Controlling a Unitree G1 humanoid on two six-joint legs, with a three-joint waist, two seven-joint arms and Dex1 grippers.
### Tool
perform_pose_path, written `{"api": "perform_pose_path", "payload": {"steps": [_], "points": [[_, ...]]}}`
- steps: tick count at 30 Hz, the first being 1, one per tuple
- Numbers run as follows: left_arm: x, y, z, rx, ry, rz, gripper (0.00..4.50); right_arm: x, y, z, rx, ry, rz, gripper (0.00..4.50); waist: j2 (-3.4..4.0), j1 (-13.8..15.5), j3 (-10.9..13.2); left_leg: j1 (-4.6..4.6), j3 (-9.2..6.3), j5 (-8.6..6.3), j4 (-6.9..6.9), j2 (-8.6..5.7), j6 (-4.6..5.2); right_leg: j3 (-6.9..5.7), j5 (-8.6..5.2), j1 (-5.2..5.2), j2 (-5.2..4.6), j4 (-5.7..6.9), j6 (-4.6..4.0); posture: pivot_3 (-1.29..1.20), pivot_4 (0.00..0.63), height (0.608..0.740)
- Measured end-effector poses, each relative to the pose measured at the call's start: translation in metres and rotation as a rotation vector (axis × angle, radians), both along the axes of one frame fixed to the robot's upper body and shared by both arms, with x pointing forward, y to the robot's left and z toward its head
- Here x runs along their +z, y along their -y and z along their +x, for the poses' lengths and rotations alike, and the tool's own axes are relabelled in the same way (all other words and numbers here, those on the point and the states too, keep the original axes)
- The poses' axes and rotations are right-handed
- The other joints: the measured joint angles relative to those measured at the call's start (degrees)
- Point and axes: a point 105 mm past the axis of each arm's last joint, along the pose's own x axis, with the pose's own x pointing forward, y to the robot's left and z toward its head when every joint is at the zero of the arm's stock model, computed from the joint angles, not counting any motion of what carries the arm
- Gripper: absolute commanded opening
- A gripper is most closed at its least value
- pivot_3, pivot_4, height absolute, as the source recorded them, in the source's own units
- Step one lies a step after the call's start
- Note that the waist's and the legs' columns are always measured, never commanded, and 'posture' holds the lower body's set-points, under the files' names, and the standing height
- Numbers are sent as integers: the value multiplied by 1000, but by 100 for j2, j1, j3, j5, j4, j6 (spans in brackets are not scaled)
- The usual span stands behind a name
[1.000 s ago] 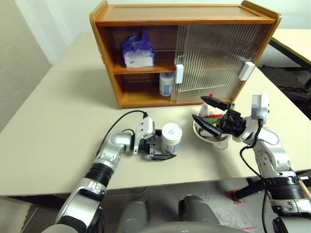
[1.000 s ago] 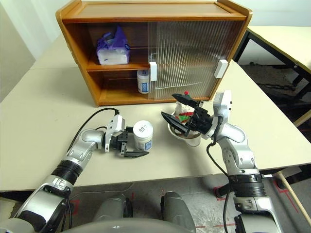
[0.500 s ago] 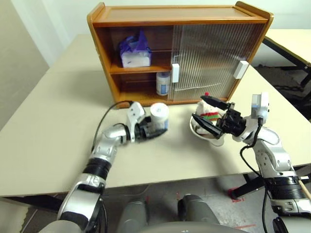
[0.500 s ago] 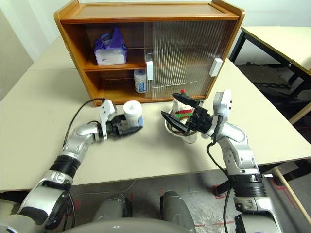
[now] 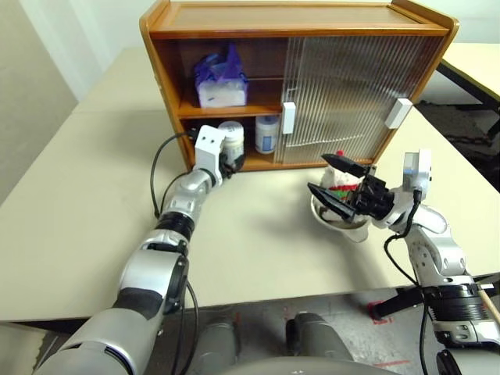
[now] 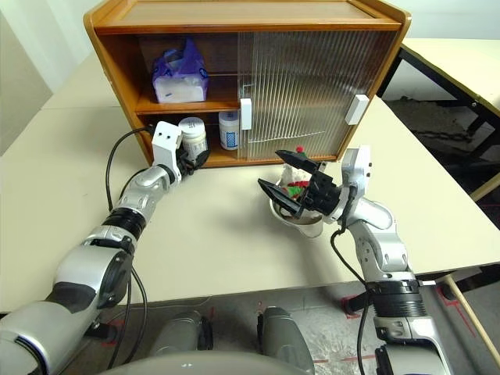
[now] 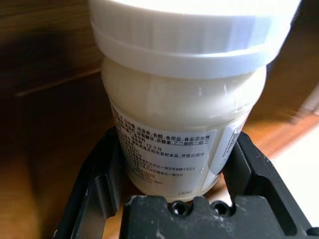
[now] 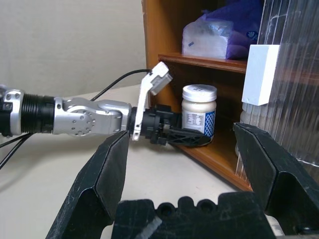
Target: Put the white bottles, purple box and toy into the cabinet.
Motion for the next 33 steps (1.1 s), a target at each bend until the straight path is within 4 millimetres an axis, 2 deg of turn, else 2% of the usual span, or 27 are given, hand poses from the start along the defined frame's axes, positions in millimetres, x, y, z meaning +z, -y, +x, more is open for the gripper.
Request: {"api": "perform_pose_path", "payload": {"steps": [13, 22, 26, 33], "points": [[5, 7, 13, 118, -13, 33, 3091, -1, -2, -1, -3, 6, 7, 4500, -7, -18, 4, 2, 3, -2, 0, -1, -4, 0, 1, 1, 2, 3, -1, 12, 0, 740], [9, 0, 18, 207, -12, 16, 3091, -1, -1, -1, -3, 6, 6, 4500, -9, -29, 5, 4, 4, -3, 0, -1, -6, 0, 2, 0, 4, 5, -2, 2, 0, 740], [10, -1, 18, 218, -11, 14, 4468, -2, 0, -1, -5, 5, 1, 4500, -9, -32, 5, 5, 6, -3, 0, -1, -6, 0, 2, 0, 4, 5, -3, 2, 0, 740], [13, 0, 19, 204, -10, -13, 4468, -4, 0, -2, -9, -3, 0, 4500, -8, -31, 5, 9, 9, -3, 0, -2, -6, 1, 3, 1, 5, 8, -5, 15, 0, 740]]}}
